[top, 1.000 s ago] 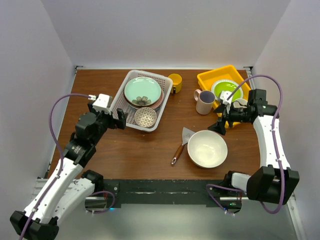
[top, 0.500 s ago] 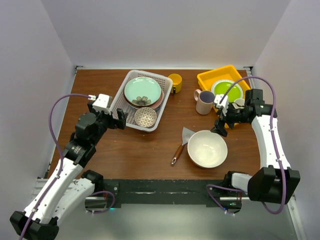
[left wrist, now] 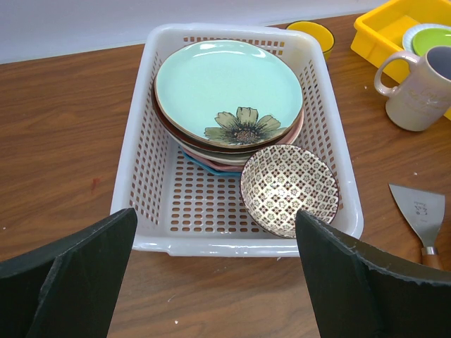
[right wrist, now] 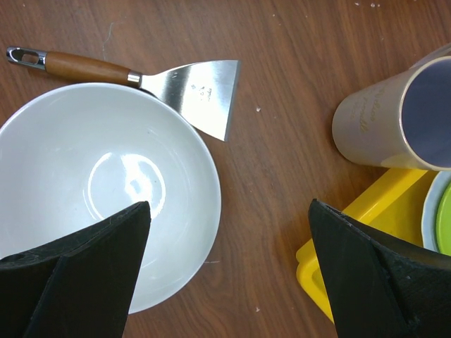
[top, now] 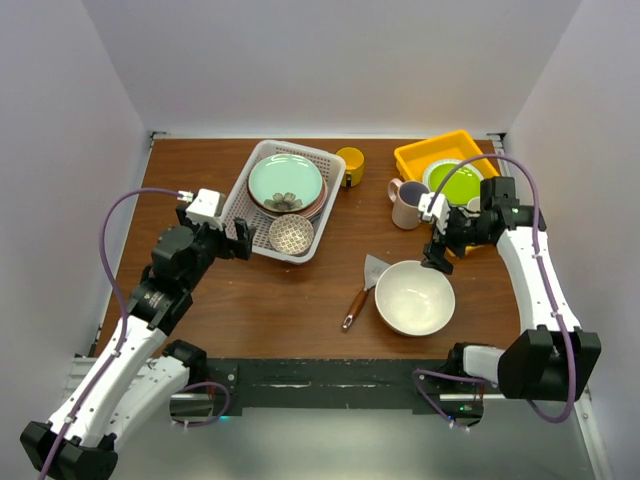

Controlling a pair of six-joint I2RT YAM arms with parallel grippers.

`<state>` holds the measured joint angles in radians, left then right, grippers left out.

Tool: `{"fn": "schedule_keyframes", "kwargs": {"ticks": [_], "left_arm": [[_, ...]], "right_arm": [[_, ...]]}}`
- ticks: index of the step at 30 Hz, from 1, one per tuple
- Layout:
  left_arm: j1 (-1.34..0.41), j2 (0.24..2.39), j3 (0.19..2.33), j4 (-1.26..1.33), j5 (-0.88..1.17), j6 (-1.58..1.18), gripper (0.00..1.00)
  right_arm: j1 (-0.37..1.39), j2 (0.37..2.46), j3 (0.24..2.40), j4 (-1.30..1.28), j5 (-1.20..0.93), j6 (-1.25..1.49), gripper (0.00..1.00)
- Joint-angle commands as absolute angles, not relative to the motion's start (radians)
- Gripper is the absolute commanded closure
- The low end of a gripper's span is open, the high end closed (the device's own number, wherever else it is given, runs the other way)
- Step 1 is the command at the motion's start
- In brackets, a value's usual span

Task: Place the mixed dishes into the plastic bin
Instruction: Pick up the bowl from the center of the board.

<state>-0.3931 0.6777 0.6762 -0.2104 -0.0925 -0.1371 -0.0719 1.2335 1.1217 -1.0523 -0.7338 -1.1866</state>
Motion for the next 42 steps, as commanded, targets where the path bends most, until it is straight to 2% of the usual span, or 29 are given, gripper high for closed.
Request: {"fn": "schedule_keyframes", "kwargs": {"ticks": [1,17,23,29,32,33,36,37,39,40,42], "left_arm": [[-0.394,0.67,0.678,-0.175,-0.094,-0.123,0.0],[-0.394,0.669,0.678,-0.175,-0.091,-0.121,0.0],[-0.394,0.667,0.676,-0.173,-0.092,-0.12,0.0],[-0.394,0.669,0.676,-0.17,-0.078,-0.118,0.0],[-0.394,0.664,0.672,-0.158,-0.048,-0.115,0.0],[-0.393,0.667,0.67,-0.155,-0.017,-0.115,0.0],[-0.393,0.673,0.669,-0.146,0.043,-0.112,0.0],[-0.393,0.673,0.669,-0.141,0.054,-0.112,0.0],[-0.393,0.676,0.667,-0.135,0.081,-0.11,0.0],[-0.391,0.678,0.666,-0.133,0.089,-0.11,0.0],[-0.39,0.681,0.664,-0.127,0.112,-0.11,0.0]], "right_arm": [[-0.046,1.247,1.121,-1.029,-0.698,-1.201,0.02],[0.1,1.328,1.014,-0.893,-0.512,-1.207,0.02],[0.132,1.38,0.993,-0.842,-0.453,-1.219,0.07],[0.161,1.434,0.965,-0.827,-0.426,-1.258,0.17],[0.17,1.477,0.973,-0.863,-0.451,-1.284,0.3],[0.172,1.486,0.977,-0.876,-0.456,-1.299,0.38],[0.173,1.519,0.982,-0.896,-0.457,-1.313,0.54],[0.175,1.522,0.982,-0.899,-0.459,-1.318,0.66],[0.173,1.526,0.983,-0.91,-0.459,-1.325,0.77],[0.175,1.526,0.985,-0.916,-0.462,-1.331,0.87],[0.175,1.526,0.994,-0.933,-0.463,-1.339,0.99]]}}
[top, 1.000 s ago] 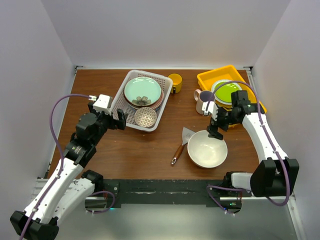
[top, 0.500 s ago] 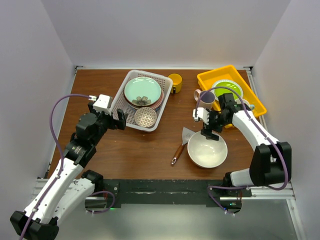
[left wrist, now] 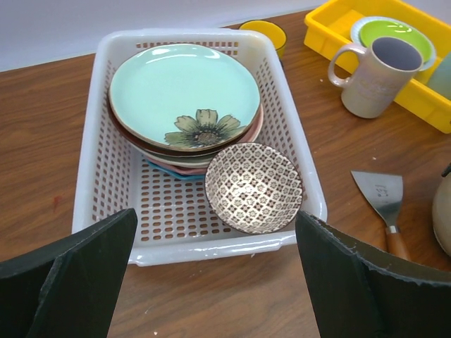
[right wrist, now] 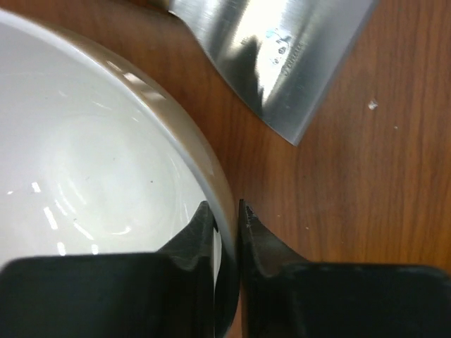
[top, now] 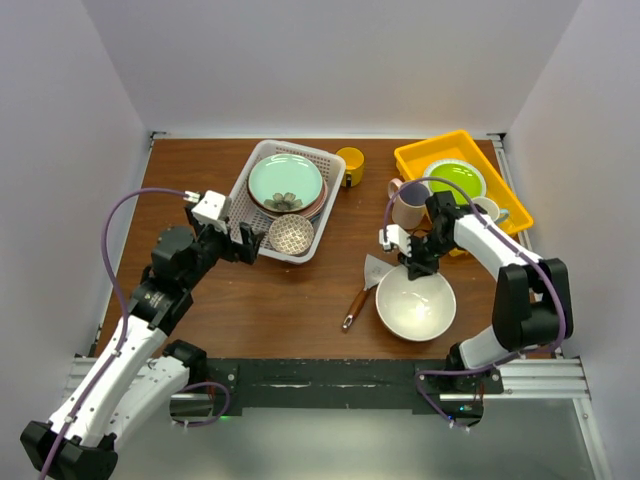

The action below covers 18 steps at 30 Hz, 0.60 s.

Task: Place the mixed dishes into the plastic bin
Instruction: Pick up the bowl from the center of the board.

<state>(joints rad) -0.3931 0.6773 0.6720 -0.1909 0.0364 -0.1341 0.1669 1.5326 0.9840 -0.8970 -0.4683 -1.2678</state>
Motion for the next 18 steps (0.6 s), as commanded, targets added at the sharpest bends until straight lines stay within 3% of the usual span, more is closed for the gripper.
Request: {"fn": "schedule_keyframes", "kwargs": {"ticks": [1,11,18], "left_arm": [[-0.39,0.684,0.663,-0.121,0.121,-0.112,0.0],[-0.377,0.781,0.661,-0.087,0.368,-0.164,0.0],[-0.377,0.831,0.644,-0.028,0.503,-0.291,0.0]], "right_arm": [[0.175,1.525,0.999,-0.943,-0.462,-1.338,1.0],[0.173,1.546,1.233,-1.167,-0.554,-1.205,1.0],[0.172,1.51,1.284,-1.111,-0.663,-0.968,1.0]]}}
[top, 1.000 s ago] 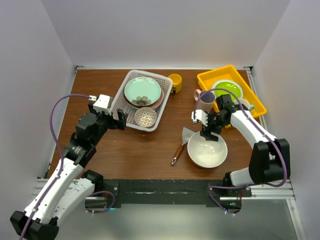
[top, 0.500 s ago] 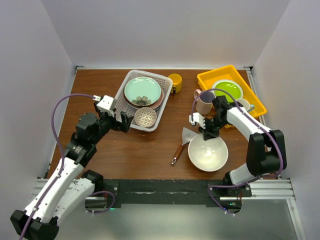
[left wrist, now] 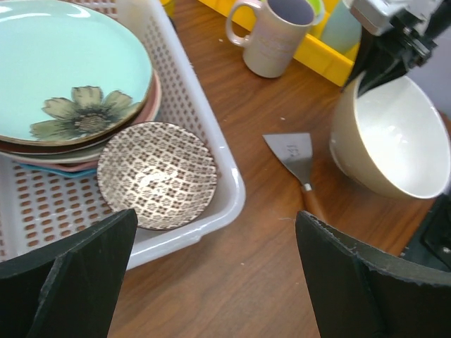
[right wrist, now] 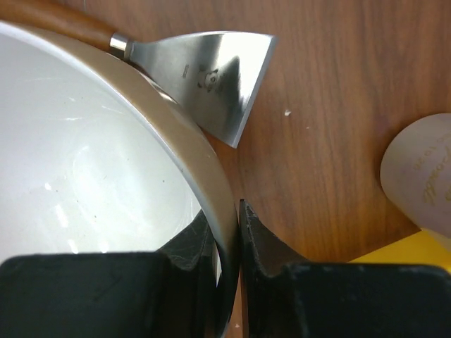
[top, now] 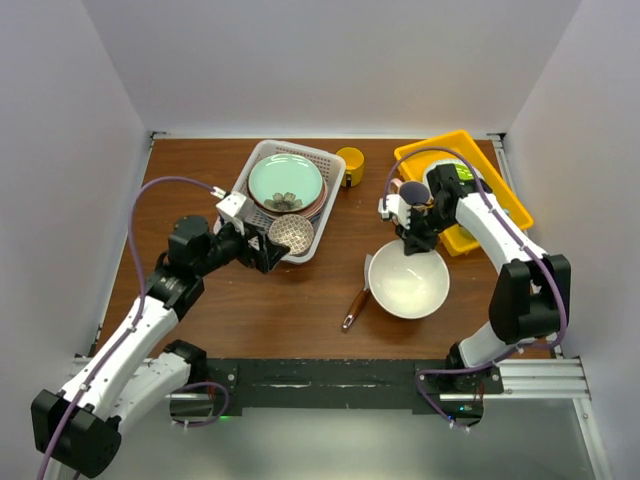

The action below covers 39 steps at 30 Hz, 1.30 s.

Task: Place the mixed dishes into the plastic bin
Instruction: Pick up the bowl from the center of the board.

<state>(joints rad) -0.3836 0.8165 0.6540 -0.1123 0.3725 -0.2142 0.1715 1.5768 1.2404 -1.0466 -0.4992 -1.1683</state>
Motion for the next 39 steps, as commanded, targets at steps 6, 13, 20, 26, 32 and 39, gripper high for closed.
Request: {"fn": "schedule_keyframes", "kwargs": {"ticks": [6,13,20,26,32,39], "left_arm": [[-0.382,0.885,0.603,0.098,0.617,-0.469,0.0],[-0.608,0.905,0.624,0.116,0.381,-0.571,0.0],[-0.854,1.031,0.774,0.003,-0.026,-0.692,0.0],[-1.032,1.204,0.937,-0.156,-0.296,-0.773,0.0],[-1.124,1.353,1.063,-0.248,-0.416,-0.798,0.0],[-1.189,1.544,1.238,-0.442,-0.566,-0.779,0.01]], "right_arm": [[0.173,1.409,1.235,-0.985,-0.678,-0.76,1.0],[0.173,1.295,1.106,-0.827,-0.712,-0.603,1.0],[0.172,1.278,1.04,-0.773,-0.735,-0.584,1.0],[0.161,1.253,1.017,-0.756,-0.753,-0.581,1.0],[0.158,1.244,1.011,-0.752,-0.749,-0.583,1.0],[0.156,1.238,1.008,-0.752,-0.758,-0.583,1.0]]}}
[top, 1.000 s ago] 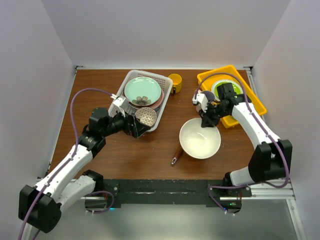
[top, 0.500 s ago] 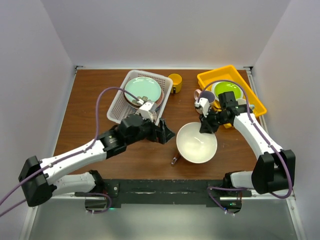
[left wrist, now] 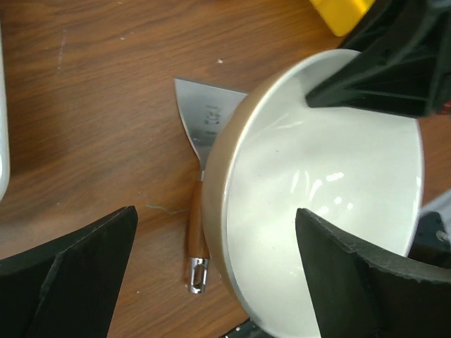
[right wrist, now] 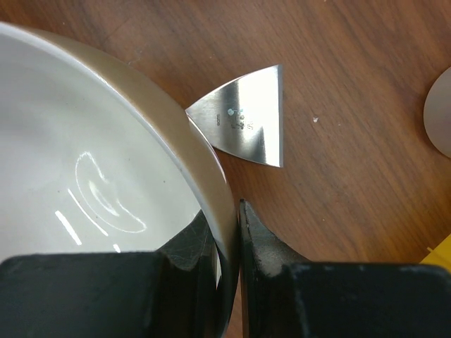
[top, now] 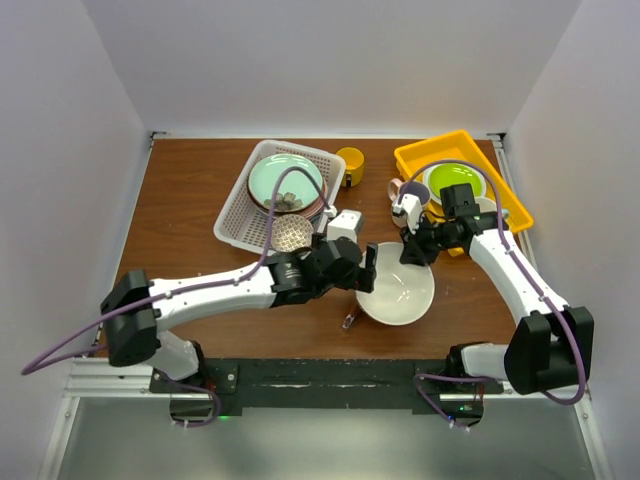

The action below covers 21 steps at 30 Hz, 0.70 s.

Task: Place the mixed dishes into the plastic bin
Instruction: Pick up the bowl from the center of the board.

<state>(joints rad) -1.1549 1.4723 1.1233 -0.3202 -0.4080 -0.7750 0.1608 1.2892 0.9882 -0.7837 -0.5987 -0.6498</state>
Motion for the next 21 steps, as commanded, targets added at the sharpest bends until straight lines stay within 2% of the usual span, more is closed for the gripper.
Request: {"fn": "schedule_keyframes", "kwargs": {"ticks": [1,2,5,6,8,9,11,12,14,15,21], "left_arm": [[-1.195,1.56,1.27,-0.458,-0.581,-0.772,0.03],[-1.201,1.575,1.285,-0.484,-0.592,-0.755,0.06],[-1.216,1.627,1.333,-0.526,-0.612,-0.719,0.26],[-1.219,1.655,1.347,-0.541,-0.624,-0.719,0.37],[-1.226,1.683,1.393,-0.604,-0.643,-0.724,0.5],[-1.23,1.713,1.408,-0.627,-0.661,-0.727,0.63],[-1.235,1.741,1.456,-0.693,-0.676,-0.735,0.7],[-1.238,1.765,1.469,-0.712,-0.692,-0.733,0.83],[-1.238,1.784,1.502,-0.761,-0.707,-0.736,0.96],[-1.239,1.79,1.506,-0.765,-0.724,-0.732,1.0],[-1.244,1.7,1.462,-0.675,-0.758,-0.655,1.0]], "right_arm": [[0.155,1.239,1.008,-0.752,-0.758,-0.584,1.0],[0.156,1.238,1.008,-0.752,-0.758,-0.583,1.0],[0.155,1.238,1.006,-0.753,-0.758,-0.584,1.0],[0.153,1.238,1.005,-0.752,-0.758,-0.584,1.0],[0.153,1.238,1.005,-0.752,-0.761,-0.586,1.0],[0.153,1.238,1.003,-0.752,-0.759,-0.587,1.0],[0.153,1.238,1.003,-0.752,-0.761,-0.586,1.0],[0.155,1.239,1.003,-0.752,-0.762,-0.589,1.0],[0.155,1.238,1.003,-0.752,-0.765,-0.588,1.0],[0.153,1.236,1.003,-0.755,-0.765,-0.591,1.0],[0.152,1.236,1.023,-0.814,-0.83,-0.667,1.0]]}}
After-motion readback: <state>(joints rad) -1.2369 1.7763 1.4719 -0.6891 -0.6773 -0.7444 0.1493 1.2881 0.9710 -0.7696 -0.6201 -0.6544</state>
